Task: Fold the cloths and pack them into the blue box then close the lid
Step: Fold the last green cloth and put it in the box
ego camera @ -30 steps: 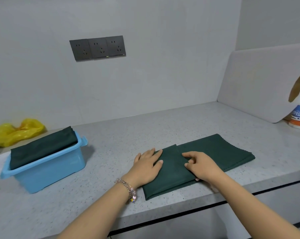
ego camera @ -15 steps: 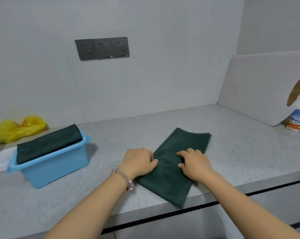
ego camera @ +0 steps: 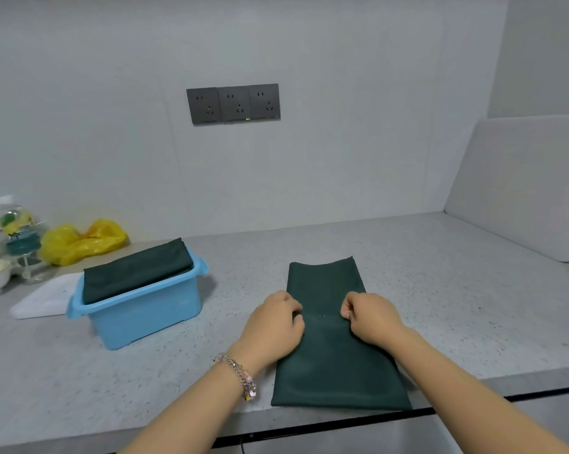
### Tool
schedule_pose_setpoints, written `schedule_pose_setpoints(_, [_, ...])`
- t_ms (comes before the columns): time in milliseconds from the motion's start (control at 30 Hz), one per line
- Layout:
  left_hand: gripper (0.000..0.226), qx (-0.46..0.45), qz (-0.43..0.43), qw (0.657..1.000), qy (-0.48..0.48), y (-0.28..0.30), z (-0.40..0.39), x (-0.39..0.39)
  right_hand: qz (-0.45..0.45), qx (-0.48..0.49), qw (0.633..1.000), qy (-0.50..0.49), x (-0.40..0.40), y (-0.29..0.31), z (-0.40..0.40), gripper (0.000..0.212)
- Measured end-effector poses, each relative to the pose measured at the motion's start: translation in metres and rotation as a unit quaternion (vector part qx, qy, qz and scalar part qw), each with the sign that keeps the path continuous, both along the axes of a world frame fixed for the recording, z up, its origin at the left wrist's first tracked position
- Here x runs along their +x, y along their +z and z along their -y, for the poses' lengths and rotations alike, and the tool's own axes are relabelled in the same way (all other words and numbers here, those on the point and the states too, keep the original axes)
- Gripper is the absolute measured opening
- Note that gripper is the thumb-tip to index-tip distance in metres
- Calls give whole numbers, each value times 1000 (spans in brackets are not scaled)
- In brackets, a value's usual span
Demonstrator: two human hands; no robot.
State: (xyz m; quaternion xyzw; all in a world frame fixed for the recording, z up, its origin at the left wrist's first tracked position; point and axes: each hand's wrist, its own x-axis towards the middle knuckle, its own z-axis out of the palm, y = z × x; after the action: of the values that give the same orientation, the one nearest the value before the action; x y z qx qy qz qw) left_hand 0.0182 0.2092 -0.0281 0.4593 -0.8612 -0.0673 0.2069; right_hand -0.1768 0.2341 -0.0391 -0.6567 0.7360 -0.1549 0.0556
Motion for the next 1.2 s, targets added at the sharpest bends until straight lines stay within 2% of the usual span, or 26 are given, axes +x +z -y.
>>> schedule_pose_setpoints(67, [38,19,19,1000,-14,-7,-1,-7,-7,-9,1000,0,0,1,2,23])
schedule_pose_setpoints(233, [63,99,140,985,13,-31,-4,-14,-28,-73,997,6,-1,-15,2,16])
schedule_pose_setpoints(300, [64,94,149,984,23,-37,-3,-14,-43,-109,993,11,-1,-21,3,12])
schedule_pose_setpoints(400, [65,102,160,982,21,-34,-2,-15,-79,-91,992,29,-3,-21,4,21])
schedule_pose_setpoints(467, [65,122,155,980,20,-29,-3,-15,-47,-77,995,35,-6,-15,2,21])
schedule_pose_setpoints(533, [62,115,109,987,30,-23,-2,-14,75,-133,988,1,-8,-4,-2,20])
schedule_pose_setpoints(600, [53,42,21,997,53,-14,0,-17,235,-194,950,-66,-10,9,-5,25])
schedule_pose_setpoints(633, [49,19,-43,997,66,-9,2,-20,301,-194,929,-93,-9,16,-6,27])
schedule_pose_setpoints(700, [44,71,-154,982,87,0,5,-27,377,-140,908,-120,-5,25,-6,27])
schedule_pose_setpoints(767, [41,167,-202,959,110,3,11,-36,385,-68,910,-137,-3,26,-5,27])
schedule_pose_setpoints(833, [37,212,-194,949,131,-1,15,-41,376,-27,912,-160,-5,19,-3,25])
schedule_pose_setpoints(1000, [18,176,-240,938,175,-10,24,-40,307,-59,935,-169,-12,-3,6,15])
schedule_pose_setpoints(1067, [15,190,-257,927,195,-8,30,-41,313,-55,929,-187,-15,-4,13,10])
schedule_pose_setpoints(1200, [6,225,-262,906,244,-6,46,-42,273,-20,936,-222,-16,-3,24,18])
